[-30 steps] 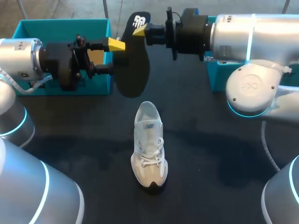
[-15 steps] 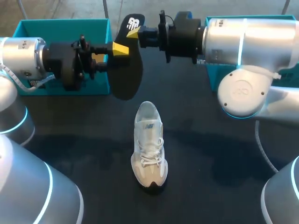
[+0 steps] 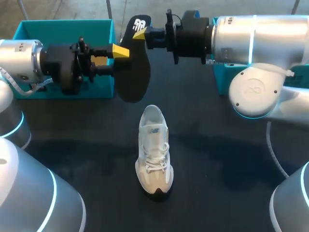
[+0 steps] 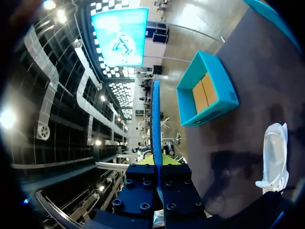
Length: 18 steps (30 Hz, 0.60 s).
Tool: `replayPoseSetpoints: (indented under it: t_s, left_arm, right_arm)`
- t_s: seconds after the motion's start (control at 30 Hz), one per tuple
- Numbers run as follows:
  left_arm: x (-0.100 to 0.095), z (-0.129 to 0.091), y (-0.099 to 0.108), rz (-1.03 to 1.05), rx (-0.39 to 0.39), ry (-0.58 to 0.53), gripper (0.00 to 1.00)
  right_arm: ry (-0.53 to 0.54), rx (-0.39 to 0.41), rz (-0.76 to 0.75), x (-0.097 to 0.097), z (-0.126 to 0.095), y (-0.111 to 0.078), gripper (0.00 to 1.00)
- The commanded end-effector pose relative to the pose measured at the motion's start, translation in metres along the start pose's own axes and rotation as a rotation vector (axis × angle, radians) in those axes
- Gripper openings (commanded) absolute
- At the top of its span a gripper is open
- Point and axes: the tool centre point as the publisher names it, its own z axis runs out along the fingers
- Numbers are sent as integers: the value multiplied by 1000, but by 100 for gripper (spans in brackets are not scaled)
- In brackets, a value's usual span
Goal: Take the shoe out of the shoebox, open the shoe tongue, remove and reinsert the insole, then place the shoe into the shoebox
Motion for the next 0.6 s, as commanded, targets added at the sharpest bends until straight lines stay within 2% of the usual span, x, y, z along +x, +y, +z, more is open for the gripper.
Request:
replayPoseSetpoints:
  t_s: [0.03,0.47,0.5,0.53,0.57,0.6]
  left_arm:
    - [2,-1,-1,-3,-4,-3,0]
    - [7,2,3,-36,9,-21,0]
    - [7,2,3,-40,13,-22,0]
    - [7,1,2,-41,14,-23,0]
    - [6,1,2,-39,18,-22,0]
    - [6,1,0,-36,20,-19,0]
  right_arm:
    - [0,-4,2,0,4,-1,0]
    - [17,-30,4,-6,2,-9,0]
    - [19,-34,2,-7,0,-10,27]
    - [19,-37,-5,-7,-2,-11,79]
    - [15,-42,-18,-9,-5,-11,100]
    - [15,-44,-18,-10,-9,-12,100]
